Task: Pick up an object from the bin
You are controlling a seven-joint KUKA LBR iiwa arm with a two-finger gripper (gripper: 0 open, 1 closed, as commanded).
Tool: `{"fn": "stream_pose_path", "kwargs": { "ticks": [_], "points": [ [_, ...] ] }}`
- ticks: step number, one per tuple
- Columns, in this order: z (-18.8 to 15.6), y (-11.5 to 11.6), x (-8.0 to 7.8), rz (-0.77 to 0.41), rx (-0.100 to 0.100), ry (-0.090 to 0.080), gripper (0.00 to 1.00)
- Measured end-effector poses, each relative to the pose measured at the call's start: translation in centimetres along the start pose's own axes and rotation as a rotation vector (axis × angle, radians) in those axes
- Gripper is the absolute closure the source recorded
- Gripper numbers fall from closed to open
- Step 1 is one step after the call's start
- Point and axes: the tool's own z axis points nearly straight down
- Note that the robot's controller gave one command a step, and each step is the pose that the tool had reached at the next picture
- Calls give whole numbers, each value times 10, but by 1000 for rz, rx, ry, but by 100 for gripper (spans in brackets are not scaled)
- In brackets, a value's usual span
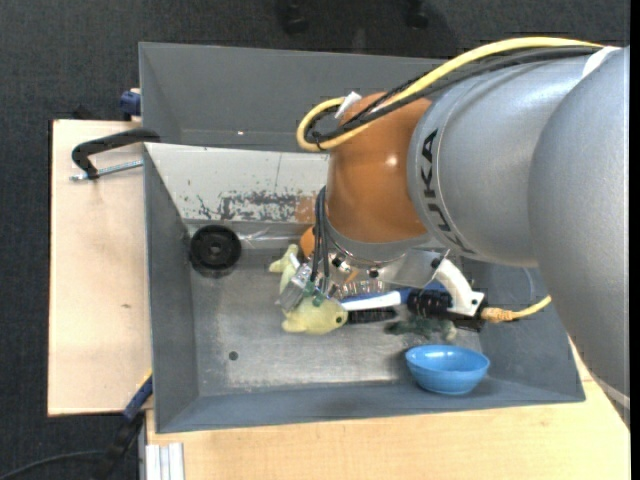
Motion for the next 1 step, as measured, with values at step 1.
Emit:
{"fn": "stream_pose_path", "kwargs": {
  "ticks": [1],
  "points": [
    [-1, 1, 0, -2, 4, 2, 100]
  ]
}}
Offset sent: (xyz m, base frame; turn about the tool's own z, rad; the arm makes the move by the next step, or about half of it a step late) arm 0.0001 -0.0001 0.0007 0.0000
